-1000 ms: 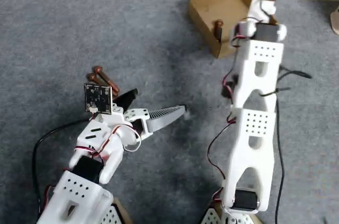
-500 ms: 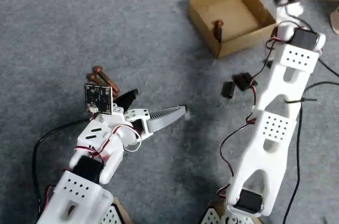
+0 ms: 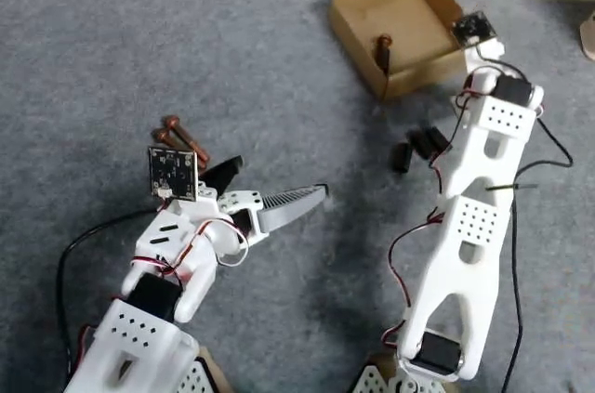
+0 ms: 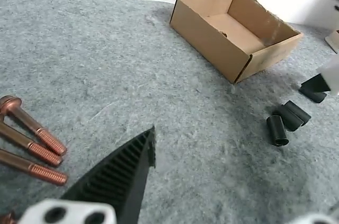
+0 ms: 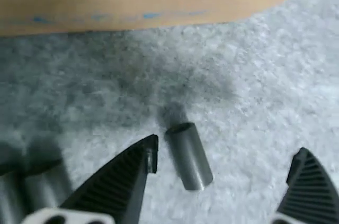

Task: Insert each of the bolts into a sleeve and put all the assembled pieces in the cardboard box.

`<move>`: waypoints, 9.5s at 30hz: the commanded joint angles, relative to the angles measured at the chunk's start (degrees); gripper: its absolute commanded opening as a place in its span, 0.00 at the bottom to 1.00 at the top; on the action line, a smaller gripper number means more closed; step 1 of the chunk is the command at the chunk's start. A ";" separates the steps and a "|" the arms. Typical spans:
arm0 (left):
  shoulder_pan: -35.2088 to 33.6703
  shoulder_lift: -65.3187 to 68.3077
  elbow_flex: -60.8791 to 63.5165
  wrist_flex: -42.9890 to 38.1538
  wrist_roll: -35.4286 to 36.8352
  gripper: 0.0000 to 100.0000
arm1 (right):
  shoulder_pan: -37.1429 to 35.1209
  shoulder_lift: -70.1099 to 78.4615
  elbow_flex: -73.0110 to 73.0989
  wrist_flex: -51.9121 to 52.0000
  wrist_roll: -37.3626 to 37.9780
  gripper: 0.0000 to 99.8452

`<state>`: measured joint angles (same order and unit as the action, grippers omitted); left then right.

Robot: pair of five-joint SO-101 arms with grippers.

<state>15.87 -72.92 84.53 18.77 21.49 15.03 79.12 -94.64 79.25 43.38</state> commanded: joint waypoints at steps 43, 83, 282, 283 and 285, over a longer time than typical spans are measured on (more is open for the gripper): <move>1.10 -0.04 -0.66 -1.32 -0.35 0.53 | 5.32 -9.98 -4.97 21.93 -31.47 0.00; 1.10 -0.04 -0.57 -1.32 -0.35 0.53 | 6.64 -38.02 52.09 20.00 -60.57 0.08; -23.16 77.67 -67.82 57.85 72.62 0.15 | -7.87 -30.99 53.85 18.77 -67.16 0.00; -23.16 77.67 -67.82 58.02 72.62 0.15 | -7.87 -30.99 53.85 18.77 -67.16 0.00; -23.16 77.76 -67.82 57.93 72.53 0.15 | -7.87 -30.99 53.85 18.77 -67.16 0.00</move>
<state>-6.64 7.52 19.03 75.91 93.58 9.67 51.08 -40.92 98.95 -24.57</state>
